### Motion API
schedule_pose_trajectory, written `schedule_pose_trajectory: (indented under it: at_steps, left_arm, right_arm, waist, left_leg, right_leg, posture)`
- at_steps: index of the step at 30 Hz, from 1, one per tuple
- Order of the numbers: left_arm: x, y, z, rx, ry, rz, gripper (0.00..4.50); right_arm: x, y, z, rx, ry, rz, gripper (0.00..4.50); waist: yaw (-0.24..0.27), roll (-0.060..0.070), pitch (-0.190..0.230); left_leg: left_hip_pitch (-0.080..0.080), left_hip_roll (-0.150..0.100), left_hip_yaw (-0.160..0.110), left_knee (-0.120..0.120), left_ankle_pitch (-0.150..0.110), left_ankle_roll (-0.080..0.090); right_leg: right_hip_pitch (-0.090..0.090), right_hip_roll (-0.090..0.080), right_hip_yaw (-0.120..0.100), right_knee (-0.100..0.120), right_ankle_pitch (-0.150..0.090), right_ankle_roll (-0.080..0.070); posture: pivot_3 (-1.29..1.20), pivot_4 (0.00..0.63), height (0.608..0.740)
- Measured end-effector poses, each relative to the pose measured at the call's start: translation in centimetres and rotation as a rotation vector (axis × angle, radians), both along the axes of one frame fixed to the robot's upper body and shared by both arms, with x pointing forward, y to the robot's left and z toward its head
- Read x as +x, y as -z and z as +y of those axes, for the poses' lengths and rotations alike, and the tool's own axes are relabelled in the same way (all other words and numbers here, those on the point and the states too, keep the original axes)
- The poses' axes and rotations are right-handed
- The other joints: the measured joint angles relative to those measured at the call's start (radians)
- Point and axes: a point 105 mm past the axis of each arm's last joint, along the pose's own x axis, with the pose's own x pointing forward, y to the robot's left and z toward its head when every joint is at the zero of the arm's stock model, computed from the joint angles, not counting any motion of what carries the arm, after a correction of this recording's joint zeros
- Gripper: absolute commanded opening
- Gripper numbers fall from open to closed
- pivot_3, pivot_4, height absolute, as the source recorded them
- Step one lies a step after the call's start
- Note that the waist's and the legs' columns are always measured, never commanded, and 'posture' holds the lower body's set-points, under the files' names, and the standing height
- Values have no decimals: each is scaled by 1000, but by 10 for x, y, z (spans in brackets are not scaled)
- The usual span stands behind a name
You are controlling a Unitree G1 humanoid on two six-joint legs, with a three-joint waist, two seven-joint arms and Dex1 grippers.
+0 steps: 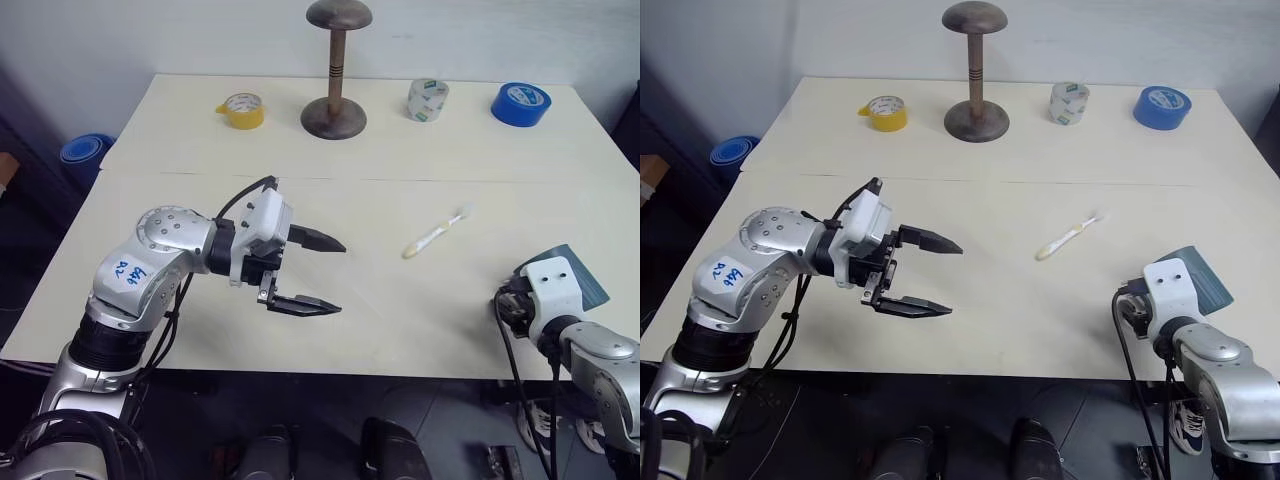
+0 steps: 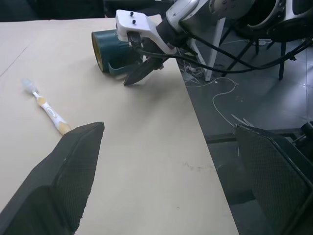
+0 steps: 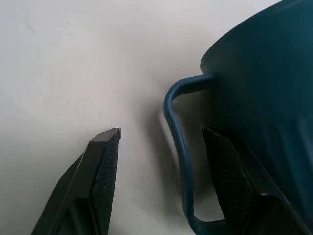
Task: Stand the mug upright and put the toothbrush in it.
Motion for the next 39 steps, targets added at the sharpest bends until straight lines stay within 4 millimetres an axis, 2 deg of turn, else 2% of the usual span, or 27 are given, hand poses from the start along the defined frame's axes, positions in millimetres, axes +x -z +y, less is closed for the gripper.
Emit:
schedule_pose_trajectory:
  at_steps: [6,12,14,15,16,17,18,20,22,23,26,27,30,34,36,39]
  left_arm:
    - [1,-1,0,-3,-8,-3,4500]
    - [3,-5,6,-13,-34,-6,4500]
    - [5,-6,10,-22,-62,7,4500]
    - [6,-7,14,-40,-87,28,4500]
    - [6,-7,16,-46,-95,36,4500]
    - [5,-11,20,-72,-125,62,4500]
    - [5,-16,25,-92,-147,71,4500]
    - [5,-26,34,-136,-199,96,4500]
    - [3,-35,43,-179,-252,114,4500]
    - [1,-40,48,-205,-279,125,4500]
    - [-3,-47,63,-239,-376,138,4500]
    - [-3,-47,66,-240,-391,140,4500]
    - [-11,-38,89,-190,-535,150,4500]
    - [-23,-37,105,-166,-634,142,4500]
    - [-29,-39,113,-152,-675,131,4500]
    - [-33,-40,120,-134,-711,131,4500]
  right_arm:
    - [1,4,-1,16,-10,3,95]
    - [3,3,-3,11,-27,-10,38]
    - [9,-3,7,51,-82,-45,38]
    - [18,-12,26,135,-150,-109,38]
    - [21,-16,33,170,-174,-129,38]
    - [31,-37,65,290,-293,-224,38]
    - [36,-56,85,360,-374,-306,38]
    - [38,-99,130,475,-580,-465,38]
    - [35,-125,166,559,-734,-559,38]
    - [35,-132,186,603,-804,-582,38]
    - [42,-125,239,729,-942,-564,38]
    - [44,-122,245,744,-953,-558,38]
    - [59,-99,290,846,-1005,-524,38]
    - [69,-70,314,901,-1024,-472,38]
    - [70,-58,320,921,-1028,-441,38]
    - [67,-50,325,923,-1061,-425,38]
  waist:
    - [1,0,0]
    - [0,-1,-1]
    - [-4,-2,-1]
    - [-13,-2,-1]
    - [-18,-2,-1]
    - [-29,0,1]
    - [-33,0,2]
    - [-37,2,3]
    - [-38,2,4]
    - [-38,2,4]
    - [-34,2,4]
    - [-36,2,4]
    - [-55,1,4]
    - [-58,1,4]
    - [-58,1,4]
    - [-58,1,4]
  left_leg:
    - [0,0,0,0,0,0]
    - [0,0,0,0,0,0]
    - [0,0,0,1,0,0]
    - [1,2,1,1,0,0]
    - [1,2,1,1,0,-1]
    - [1,3,0,1,1,-2]
    - [1,5,-3,1,1,-2]
    - [1,5,-5,0,1,-3]
    - [2,7,-6,-1,0,-4]
    - [2,7,-6,-1,0,-4]
    - [1,6,-5,-1,0,-4]
    - [1,5,-5,0,0,-4]
    - [1,6,-5,0,0,-5]
    - [2,9,-6,0,0,-7]
    - [2,11,-7,0,-1,-9]
    - [2,13,-6,0,-1,-11]
  right_leg:
    - [0,0,0,0,0,0]
    - [0,0,0,0,0,0]
    - [0,0,0,0,0,0]
    - [0,1,1,0,0,0]
    - [0,2,1,0,0,0]
    - [-1,2,1,2,0,0]
    - [-3,4,4,3,0,0]
    - [-4,4,4,6,0,0]
    - [-4,6,3,6,0,0]
    - [-4,6,3,6,0,0]
    - [-4,6,3,6,0,0]
    - [-4,6,4,6,0,0]
    - [-4,7,5,6,0,0]
    - [-4,11,9,5,0,0]
    - [-5,14,11,5,0,-1]
    - [-5,16,12,6,-1,-3]
  posture:
    - [0,150,740]
    - [0,150,740]
    - [0,150,740]
    - [0,150,740]
    - [0,150,740]
    - [0,150,740]
    - [0,150,740]
    - [0,150,740]
    - [0,150,740]
    - [0,150,740]
    - [0,150,740]
    - [0,150,740]
    - [0,150,740]
    - [0,150,740]
    - [0,150,740]
    - [0,150,740]
